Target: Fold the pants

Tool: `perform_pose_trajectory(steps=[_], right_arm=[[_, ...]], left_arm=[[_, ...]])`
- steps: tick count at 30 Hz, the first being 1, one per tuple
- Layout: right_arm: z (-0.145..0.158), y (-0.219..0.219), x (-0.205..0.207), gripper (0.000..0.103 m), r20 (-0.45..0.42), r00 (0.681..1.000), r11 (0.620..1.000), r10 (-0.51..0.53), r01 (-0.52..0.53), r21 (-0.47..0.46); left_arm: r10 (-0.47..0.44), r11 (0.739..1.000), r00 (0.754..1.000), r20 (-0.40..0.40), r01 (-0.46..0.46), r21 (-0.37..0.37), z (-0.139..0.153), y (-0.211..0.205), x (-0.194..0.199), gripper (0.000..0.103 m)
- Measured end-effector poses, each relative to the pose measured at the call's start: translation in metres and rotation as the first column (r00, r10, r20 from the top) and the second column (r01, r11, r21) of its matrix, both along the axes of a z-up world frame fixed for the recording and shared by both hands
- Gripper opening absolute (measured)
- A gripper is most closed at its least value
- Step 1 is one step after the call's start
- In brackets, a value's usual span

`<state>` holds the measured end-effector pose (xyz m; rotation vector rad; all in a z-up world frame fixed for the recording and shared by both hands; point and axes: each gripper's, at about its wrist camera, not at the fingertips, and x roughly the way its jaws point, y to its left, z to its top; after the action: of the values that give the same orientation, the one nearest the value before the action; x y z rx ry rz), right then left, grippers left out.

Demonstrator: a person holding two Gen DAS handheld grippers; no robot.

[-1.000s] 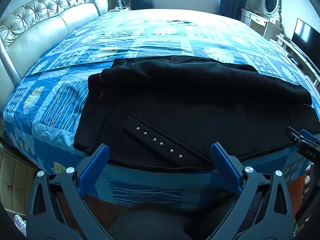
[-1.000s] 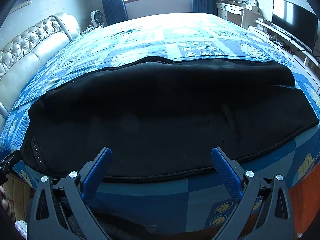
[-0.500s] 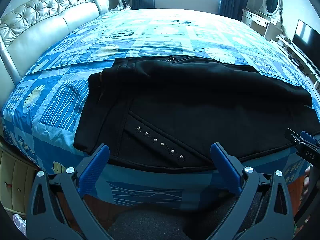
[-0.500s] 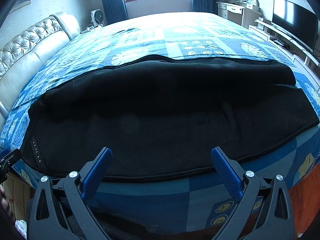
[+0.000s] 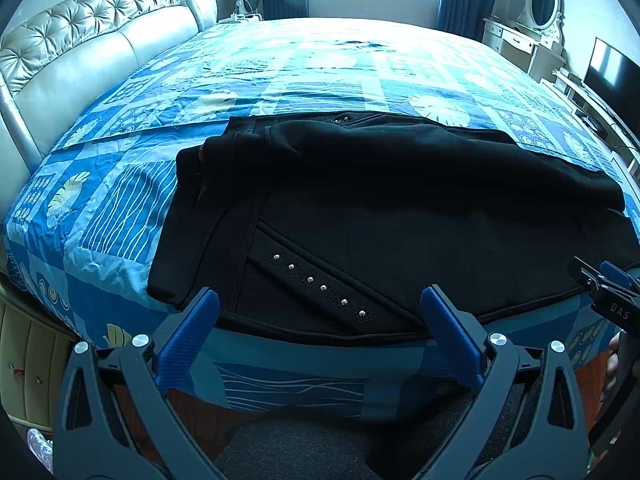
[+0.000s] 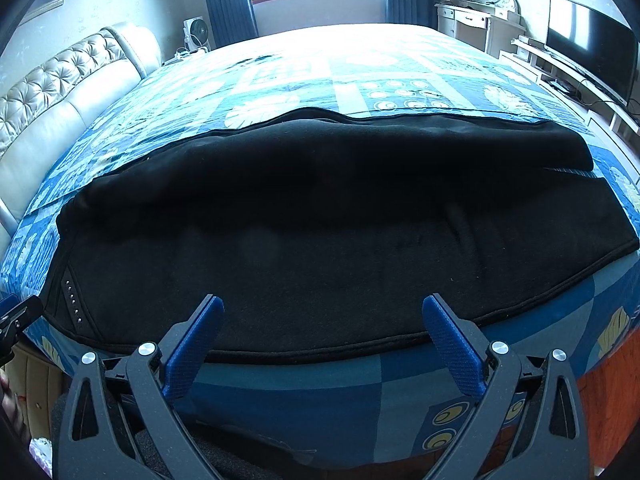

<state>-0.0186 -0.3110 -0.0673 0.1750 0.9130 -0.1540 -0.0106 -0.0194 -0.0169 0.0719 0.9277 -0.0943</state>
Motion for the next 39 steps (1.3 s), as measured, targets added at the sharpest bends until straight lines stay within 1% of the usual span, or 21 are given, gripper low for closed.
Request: perform_pose_trajectory(steps=[39], right_arm=[[-0.0017,0.0035,0.0014,0.099,-0.011,1.000,1.000,0.010,-0.010,0.000]], left_arm=[[-0.004,1.000,1.000,0.005,0.004,0.001,0.0005,-0.0024,-0.0008,0.101]])
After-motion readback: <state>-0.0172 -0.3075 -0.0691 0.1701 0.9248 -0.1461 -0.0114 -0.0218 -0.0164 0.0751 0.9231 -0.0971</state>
